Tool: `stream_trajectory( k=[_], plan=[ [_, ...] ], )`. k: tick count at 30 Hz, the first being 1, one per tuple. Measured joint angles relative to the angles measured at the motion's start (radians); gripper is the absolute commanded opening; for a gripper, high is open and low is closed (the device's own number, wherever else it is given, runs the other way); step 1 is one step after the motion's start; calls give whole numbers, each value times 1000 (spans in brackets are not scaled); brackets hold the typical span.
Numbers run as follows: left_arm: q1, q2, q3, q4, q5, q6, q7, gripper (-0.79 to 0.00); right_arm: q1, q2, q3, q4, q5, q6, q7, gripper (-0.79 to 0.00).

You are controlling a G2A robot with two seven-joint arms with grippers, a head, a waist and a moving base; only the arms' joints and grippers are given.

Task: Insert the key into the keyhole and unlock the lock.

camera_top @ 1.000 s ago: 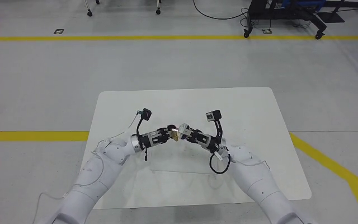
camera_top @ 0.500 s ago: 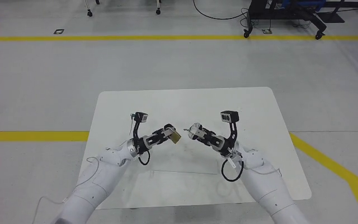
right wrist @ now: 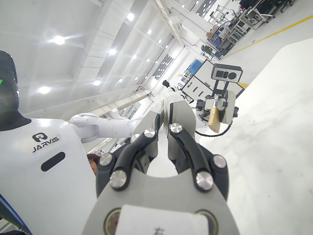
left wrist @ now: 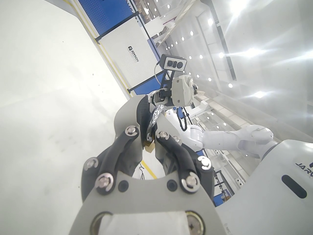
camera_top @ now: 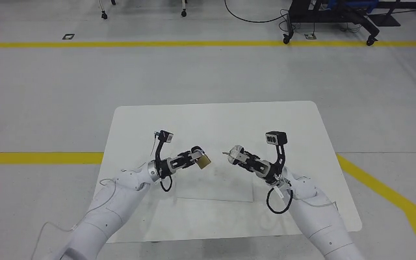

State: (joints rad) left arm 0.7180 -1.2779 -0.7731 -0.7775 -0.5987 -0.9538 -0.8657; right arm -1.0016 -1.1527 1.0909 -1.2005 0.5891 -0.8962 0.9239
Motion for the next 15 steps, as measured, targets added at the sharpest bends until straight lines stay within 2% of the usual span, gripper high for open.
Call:
stream_trajectory(
  k=[2, 5, 8, 12, 15],
  plan=[
    [7, -1, 5, -8, 21, 23, 19, -785, 0, 0, 0, 0, 0, 0, 0, -785],
    [64, -14, 2, -96, 18, 135, 22, -785, -1, 0, 0, -1, 0, 1, -1, -785],
    [72, -17, -28, -65, -190, 299, -98, -785, -18, 4, 15, -39, -48, 20, -38, -785],
    [73, -29, -80, -21, -543, 502, -212, -785, -69, 10, 52, -130, -281, 64, -173, -785],
    [59, -34, -97, 12, -624, 573, -256, -785, -117, 11, 70, -207, -432, 113, -278, -785]
  ],
)
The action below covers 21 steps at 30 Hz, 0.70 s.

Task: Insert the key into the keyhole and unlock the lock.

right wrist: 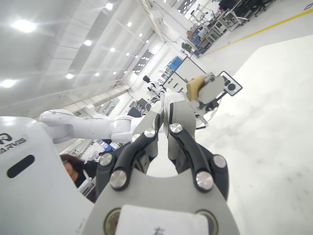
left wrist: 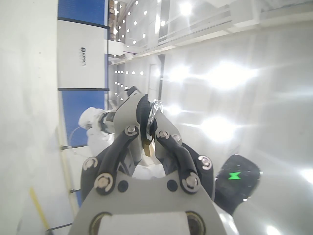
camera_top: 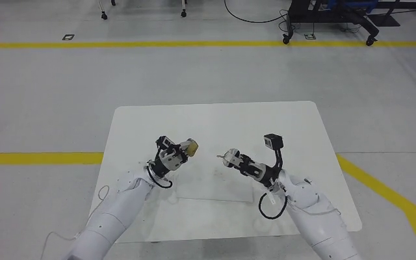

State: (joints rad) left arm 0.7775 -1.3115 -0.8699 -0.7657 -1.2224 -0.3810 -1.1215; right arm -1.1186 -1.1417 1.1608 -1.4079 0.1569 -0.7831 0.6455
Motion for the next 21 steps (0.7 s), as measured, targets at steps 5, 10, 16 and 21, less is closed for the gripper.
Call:
stream_trajectory(
  k=[5, 10, 16, 21],
  plan=[
    [-16, -9, -1, 30, 31, 34, -22, -785, -46, 0, 13, -85, -169, 66, -103, -785],
    [-25, -22, 0, 35, 55, 49, -17, -785, -77, 0, 19, -162, -347, 108, -183, -785],
    [-22, -33, 0, 13, 99, 45, 10, -785, -109, -1, 21, -197, -397, 135, -240, -785],
    [-15, -36, -22, 7, 105, 12, 50, -785, -98, -1, 12, -182, -313, 104, -186, -785]
  ],
)
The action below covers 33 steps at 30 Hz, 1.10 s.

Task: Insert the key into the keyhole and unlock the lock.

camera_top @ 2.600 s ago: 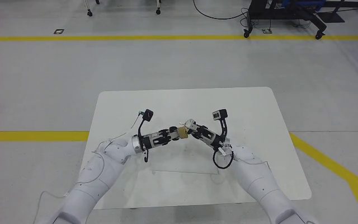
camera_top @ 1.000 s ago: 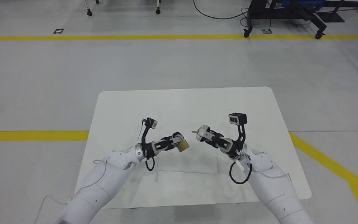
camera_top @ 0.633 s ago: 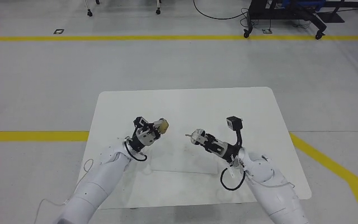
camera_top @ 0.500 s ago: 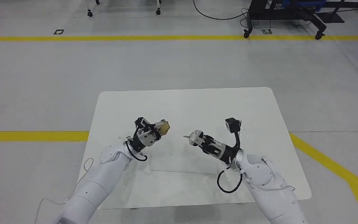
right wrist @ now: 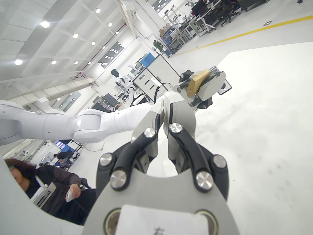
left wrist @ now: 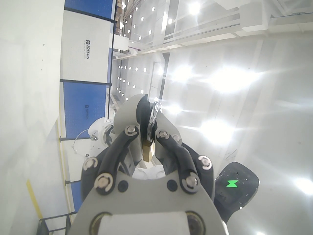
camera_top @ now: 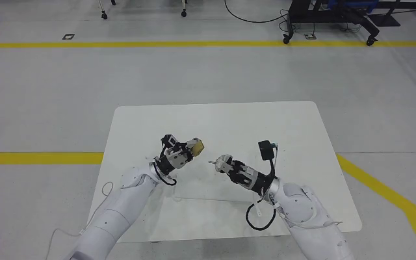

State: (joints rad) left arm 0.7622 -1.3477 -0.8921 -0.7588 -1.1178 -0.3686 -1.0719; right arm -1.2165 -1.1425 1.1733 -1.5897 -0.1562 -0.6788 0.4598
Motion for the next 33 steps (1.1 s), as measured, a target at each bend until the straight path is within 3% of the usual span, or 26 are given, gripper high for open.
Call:
stream_trajectory(
  k=[10, 14, 17, 22, 26, 30, 33],
  plan=[
    [1, 0, 1, -1, 1, 4, 0, -785, 0, 0, 0, 0, -3, 1, -3, -785],
    [2, 8, 26, -30, 128, 56, 103, -785, 5, -2, 3, 4, -52, 59, -39, -785],
    [12, 19, 31, -97, 244, 157, 168, -785, 20, -1, 21, -19, -167, 68, -82, -785],
    [47, 52, -18, -225, 284, 429, 201, -785, 45, 19, 92, -50, -445, -146, -102, -785],
    [78, 78, -74, -325, 279, 623, 218, -785, 38, 35, 163, -100, -674, -251, -135, -785],
    [87, 87, -111, -379, 240, 813, 291, -785, 17, 42, 163, -169, -912, -331, -185, -785],
    [83, 84, -112, -379, 223, 848, 317, -785, 10, 42, 151, -186, -1011, -323, -224, -785]
  ],
)
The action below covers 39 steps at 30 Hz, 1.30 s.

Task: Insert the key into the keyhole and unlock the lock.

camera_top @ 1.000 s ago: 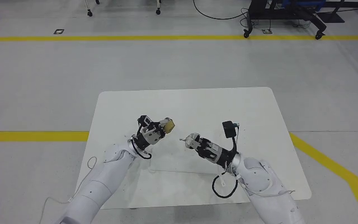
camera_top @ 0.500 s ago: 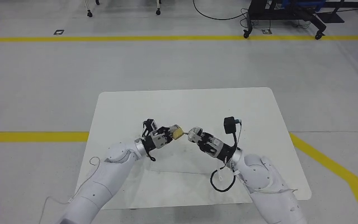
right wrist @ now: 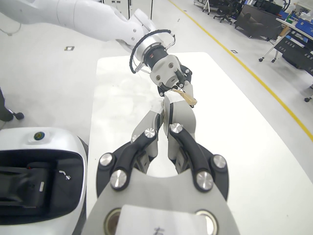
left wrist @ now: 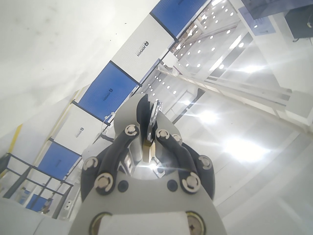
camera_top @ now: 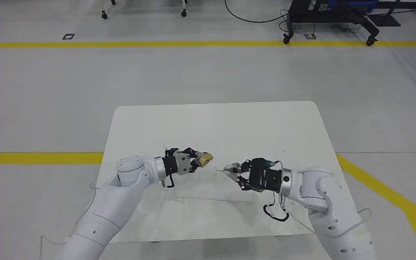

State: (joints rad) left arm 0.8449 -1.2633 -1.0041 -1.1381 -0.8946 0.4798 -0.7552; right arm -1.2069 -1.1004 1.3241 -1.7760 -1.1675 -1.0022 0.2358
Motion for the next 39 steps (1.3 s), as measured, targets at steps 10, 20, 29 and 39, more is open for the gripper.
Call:
stream_trajectory(
  k=[10, 20, 29, 39],
  plan=[
    [0, 0, 1, 1, 1, -3, 0, -785, -1, 0, 0, 0, -4, 4, -2, -785],
    [31, 0, 24, -55, 52, 8, 33, -785, 41, 10, -22, -52, -142, 40, 168, -785],
    [35, -2, 31, -59, 49, 44, 24, -785, 72, 16, -82, -138, -290, 4, 147, -785],
    [15, -7, 35, -27, 24, 103, 10, -785, 86, 23, -155, -146, -493, 10, 51, -785]
  ],
)
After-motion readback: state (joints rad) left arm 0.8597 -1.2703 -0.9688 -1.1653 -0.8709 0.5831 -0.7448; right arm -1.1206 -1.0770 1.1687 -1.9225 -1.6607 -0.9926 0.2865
